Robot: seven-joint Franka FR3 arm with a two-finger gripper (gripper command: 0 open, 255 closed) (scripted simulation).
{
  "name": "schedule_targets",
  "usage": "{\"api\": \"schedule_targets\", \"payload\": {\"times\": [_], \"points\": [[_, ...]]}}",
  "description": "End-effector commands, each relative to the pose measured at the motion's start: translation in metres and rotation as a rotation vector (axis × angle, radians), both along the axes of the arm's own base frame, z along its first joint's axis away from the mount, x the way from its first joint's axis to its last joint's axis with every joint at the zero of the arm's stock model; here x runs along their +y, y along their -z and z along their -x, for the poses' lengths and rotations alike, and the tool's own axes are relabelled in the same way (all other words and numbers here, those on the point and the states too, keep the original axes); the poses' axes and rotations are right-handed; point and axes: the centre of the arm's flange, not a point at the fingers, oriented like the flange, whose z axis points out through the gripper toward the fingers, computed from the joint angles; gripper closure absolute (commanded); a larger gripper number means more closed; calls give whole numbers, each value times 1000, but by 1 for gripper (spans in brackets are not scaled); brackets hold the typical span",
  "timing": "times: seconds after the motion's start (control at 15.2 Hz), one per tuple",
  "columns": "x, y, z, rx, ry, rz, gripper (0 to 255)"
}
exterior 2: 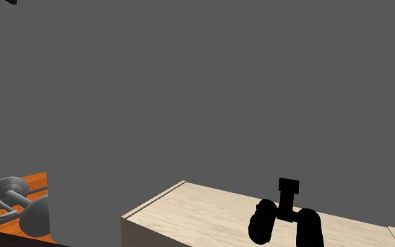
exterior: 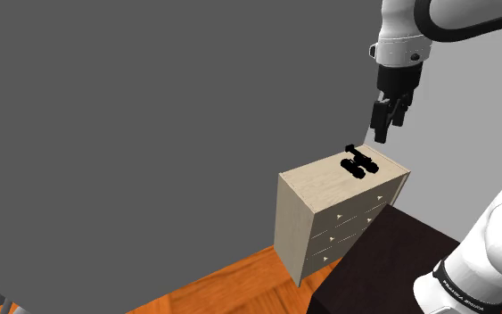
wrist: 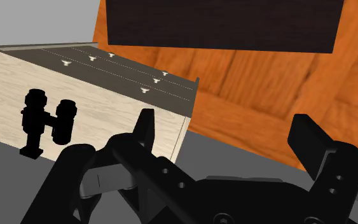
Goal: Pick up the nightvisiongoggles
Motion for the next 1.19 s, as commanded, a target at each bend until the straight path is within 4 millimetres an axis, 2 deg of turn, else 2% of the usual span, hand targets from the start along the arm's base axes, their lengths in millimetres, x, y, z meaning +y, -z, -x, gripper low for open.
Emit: {"api": "schedule_targets", "payload": {"times": [0.0,1.12], "points": [[0,0,0,0,0,0,0],[-169,131,-64,-82,97,-21,0]]}}
